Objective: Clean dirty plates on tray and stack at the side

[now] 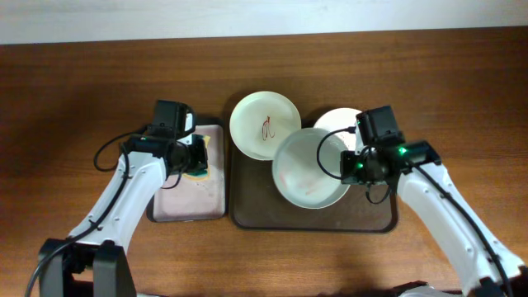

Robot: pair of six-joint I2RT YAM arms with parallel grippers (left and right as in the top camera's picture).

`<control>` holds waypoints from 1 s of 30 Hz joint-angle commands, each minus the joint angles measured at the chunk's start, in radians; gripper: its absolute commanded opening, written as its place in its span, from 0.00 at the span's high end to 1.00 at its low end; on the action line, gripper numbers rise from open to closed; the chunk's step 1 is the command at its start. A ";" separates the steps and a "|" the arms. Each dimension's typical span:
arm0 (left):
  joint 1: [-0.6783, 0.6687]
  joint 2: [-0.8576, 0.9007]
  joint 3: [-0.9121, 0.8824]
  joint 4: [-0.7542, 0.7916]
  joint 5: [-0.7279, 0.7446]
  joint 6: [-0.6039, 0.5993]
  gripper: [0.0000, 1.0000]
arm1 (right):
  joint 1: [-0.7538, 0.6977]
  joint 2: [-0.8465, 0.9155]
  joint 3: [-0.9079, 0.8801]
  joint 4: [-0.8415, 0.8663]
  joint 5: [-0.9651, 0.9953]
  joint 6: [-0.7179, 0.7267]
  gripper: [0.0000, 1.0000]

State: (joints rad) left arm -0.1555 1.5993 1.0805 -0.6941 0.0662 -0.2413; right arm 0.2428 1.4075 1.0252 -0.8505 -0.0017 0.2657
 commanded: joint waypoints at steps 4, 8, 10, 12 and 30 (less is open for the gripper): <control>0.009 0.066 0.001 0.008 0.023 0.038 1.00 | 0.227 -0.054 0.039 0.001 0.528 0.005 0.96; 0.009 0.088 0.001 0.010 0.024 0.038 1.00 | 0.381 -0.054 0.054 0.011 0.725 0.001 0.96; 0.009 0.087 0.001 0.016 0.024 0.038 1.00 | 0.483 -0.054 0.054 0.021 0.827 0.001 0.96; 0.009 0.087 0.001 0.022 0.024 0.038 1.00 | 0.566 -0.054 0.054 0.033 0.918 0.001 0.96; 0.009 0.087 0.001 0.023 0.024 0.038 1.00 | 0.592 -0.054 0.054 0.080 0.846 0.219 0.96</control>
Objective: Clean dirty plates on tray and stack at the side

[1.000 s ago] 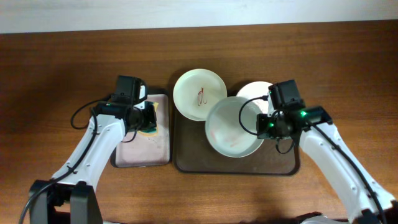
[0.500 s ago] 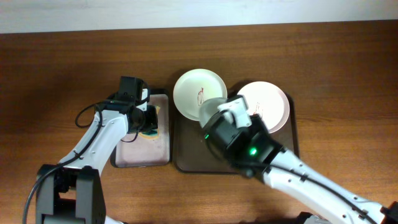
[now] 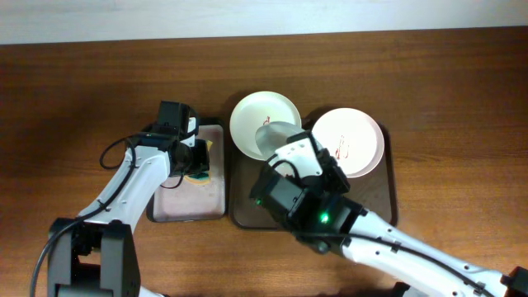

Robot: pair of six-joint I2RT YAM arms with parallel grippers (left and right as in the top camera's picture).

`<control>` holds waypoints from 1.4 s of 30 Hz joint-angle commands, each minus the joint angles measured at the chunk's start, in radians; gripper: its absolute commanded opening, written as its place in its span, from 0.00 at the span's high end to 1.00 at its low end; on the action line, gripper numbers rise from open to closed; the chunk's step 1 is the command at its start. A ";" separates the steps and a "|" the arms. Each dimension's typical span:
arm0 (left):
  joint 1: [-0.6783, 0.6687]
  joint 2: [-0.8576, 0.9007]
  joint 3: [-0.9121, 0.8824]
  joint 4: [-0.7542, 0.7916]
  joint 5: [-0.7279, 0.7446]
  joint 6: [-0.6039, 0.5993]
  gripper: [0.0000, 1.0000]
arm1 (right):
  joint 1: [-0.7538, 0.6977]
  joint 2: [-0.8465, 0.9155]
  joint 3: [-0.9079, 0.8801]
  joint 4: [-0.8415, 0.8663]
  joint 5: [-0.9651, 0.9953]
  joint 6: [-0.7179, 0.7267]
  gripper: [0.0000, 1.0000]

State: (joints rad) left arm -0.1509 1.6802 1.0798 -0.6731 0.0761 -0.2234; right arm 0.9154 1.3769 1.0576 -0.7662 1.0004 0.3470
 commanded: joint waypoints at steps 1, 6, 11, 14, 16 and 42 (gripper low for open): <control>0.004 0.006 0.002 0.002 0.014 0.020 1.00 | -0.121 -0.023 0.022 -0.004 -0.206 0.149 0.96; 0.004 0.006 0.002 0.002 0.014 0.020 1.00 | -0.417 -0.024 0.022 -0.008 -0.483 0.172 0.96; 0.004 0.006 0.002 0.002 0.014 0.020 1.00 | -0.774 -0.024 0.022 -0.007 -0.804 0.171 0.96; 0.004 0.006 0.002 0.002 0.014 0.020 1.00 | -1.024 -0.023 0.021 -0.010 -0.990 0.171 0.96; 0.004 0.006 0.002 0.002 0.014 0.020 1.00 | -1.184 -0.018 0.021 -0.029 -1.039 0.171 0.96; 0.004 0.006 0.002 0.002 0.014 0.020 0.99 | -1.312 0.243 0.133 0.003 -1.494 -0.129 0.55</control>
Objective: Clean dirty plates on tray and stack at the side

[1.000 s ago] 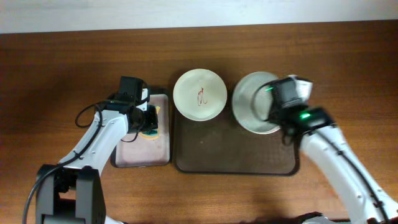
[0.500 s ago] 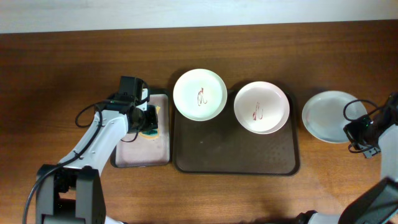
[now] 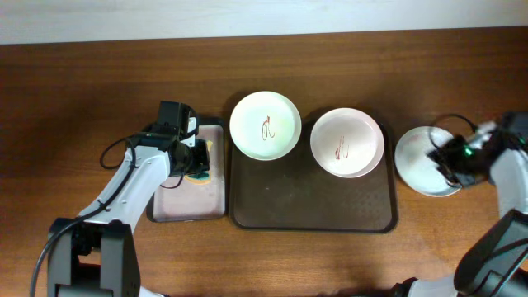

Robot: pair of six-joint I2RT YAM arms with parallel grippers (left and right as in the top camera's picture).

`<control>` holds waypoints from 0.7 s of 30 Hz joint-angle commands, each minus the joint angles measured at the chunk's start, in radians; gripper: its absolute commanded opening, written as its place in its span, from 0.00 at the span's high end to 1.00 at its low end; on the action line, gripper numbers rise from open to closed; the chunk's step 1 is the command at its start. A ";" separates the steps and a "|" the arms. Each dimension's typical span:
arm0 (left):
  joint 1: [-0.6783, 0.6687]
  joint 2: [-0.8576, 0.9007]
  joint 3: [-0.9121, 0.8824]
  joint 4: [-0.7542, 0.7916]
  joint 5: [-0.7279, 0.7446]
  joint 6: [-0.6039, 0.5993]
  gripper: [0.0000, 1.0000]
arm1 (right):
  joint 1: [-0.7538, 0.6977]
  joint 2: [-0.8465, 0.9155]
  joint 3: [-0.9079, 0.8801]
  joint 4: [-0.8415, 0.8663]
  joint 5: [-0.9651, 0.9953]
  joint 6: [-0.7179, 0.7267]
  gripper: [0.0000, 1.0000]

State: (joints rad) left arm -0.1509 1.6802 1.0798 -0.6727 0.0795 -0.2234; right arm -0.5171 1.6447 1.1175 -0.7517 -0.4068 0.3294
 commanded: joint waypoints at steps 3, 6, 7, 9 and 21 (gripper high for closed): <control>0.004 0.006 0.002 0.002 0.010 0.019 1.00 | 0.318 -0.024 0.144 -0.006 -0.066 -0.174 0.50; 0.004 0.007 0.002 0.002 0.010 0.019 1.00 | 0.472 -0.024 0.185 0.027 0.022 -0.229 0.41; 0.004 0.007 0.002 0.002 0.011 0.019 0.99 | 0.537 -0.024 0.192 0.051 0.076 -0.252 0.36; 0.004 0.006 0.002 0.002 0.011 0.019 1.00 | 0.622 -0.018 0.205 0.078 0.133 -0.283 0.32; 0.004 0.006 0.002 0.002 0.011 0.019 0.99 | 0.767 0.314 0.469 0.130 0.180 -0.291 0.33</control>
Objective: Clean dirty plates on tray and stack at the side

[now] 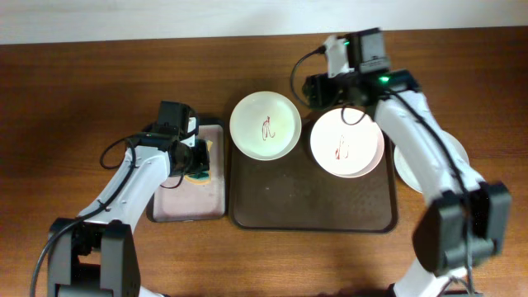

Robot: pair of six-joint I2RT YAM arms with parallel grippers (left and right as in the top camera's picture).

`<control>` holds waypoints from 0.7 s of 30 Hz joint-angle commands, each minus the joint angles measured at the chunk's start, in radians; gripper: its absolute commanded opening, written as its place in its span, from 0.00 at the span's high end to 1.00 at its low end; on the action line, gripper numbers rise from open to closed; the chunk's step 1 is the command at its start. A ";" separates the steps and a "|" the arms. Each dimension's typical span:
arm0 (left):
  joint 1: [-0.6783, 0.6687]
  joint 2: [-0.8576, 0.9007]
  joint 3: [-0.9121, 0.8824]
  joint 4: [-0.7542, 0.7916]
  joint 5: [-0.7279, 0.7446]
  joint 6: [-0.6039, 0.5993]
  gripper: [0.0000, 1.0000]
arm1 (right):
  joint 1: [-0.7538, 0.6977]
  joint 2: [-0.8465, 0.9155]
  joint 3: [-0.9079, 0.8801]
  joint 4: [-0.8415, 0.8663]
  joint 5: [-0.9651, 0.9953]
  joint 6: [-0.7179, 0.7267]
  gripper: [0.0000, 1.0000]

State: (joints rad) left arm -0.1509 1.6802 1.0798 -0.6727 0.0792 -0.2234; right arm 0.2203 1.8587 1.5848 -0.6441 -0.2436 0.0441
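Two marked plates lie on the brown tray (pixel 313 216): a cream plate (pixel 266 125) at its back left and a pinkish plate (pixel 346 142) at its back right, each with a red squiggle in the middle. A plain white plate (pixel 450 161) rests on the table right of the tray, partly hidden under my right arm. My right gripper (pixel 317 88) hovers at the tray's far edge between the two marked plates and looks open, holding nothing. My left gripper (pixel 196 163) is down on the yellow-green sponge (pixel 199 176), fingers shut around it.
A small pink tray (pixel 186 202) lies left of the brown tray, under the sponge. My right forearm crosses above the pinkish plate's right rim and the white plate. Bare wooden table (pixel 74 99) lies all around.
My right gripper has left the white plate on the table at the right and now sits at the tray's far edge between the two marked plates. The left arm has not moved.
My right gripper first held a white plate raised over the tray while the left stayed by the sponge. Then the right arm was high under the camera with that plate. Later the plate lay on the table right of the tray, and now the gripper is away from it.
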 commanded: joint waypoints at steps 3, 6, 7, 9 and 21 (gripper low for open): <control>0.004 0.006 0.002 0.002 0.011 0.019 0.99 | 0.043 0.185 0.002 0.066 0.016 0.016 0.38; 0.004 0.006 0.002 0.002 0.011 0.019 0.99 | 0.063 0.241 0.002 0.086 0.016 0.016 0.45; 0.004 0.006 0.002 0.002 0.011 0.019 0.99 | 0.069 0.251 0.002 0.085 0.017 0.016 0.48; 0.004 0.006 0.002 0.002 0.011 0.019 0.99 | 0.077 0.269 0.000 0.084 0.017 0.017 0.54; 0.004 0.006 0.002 0.001 0.011 0.019 0.99 | 0.081 0.308 -0.015 0.058 0.020 0.043 0.67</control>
State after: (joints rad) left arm -0.1509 1.6802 1.0798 -0.6727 0.0792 -0.2234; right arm 0.2955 2.1483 1.5829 -0.5827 -0.2321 0.0814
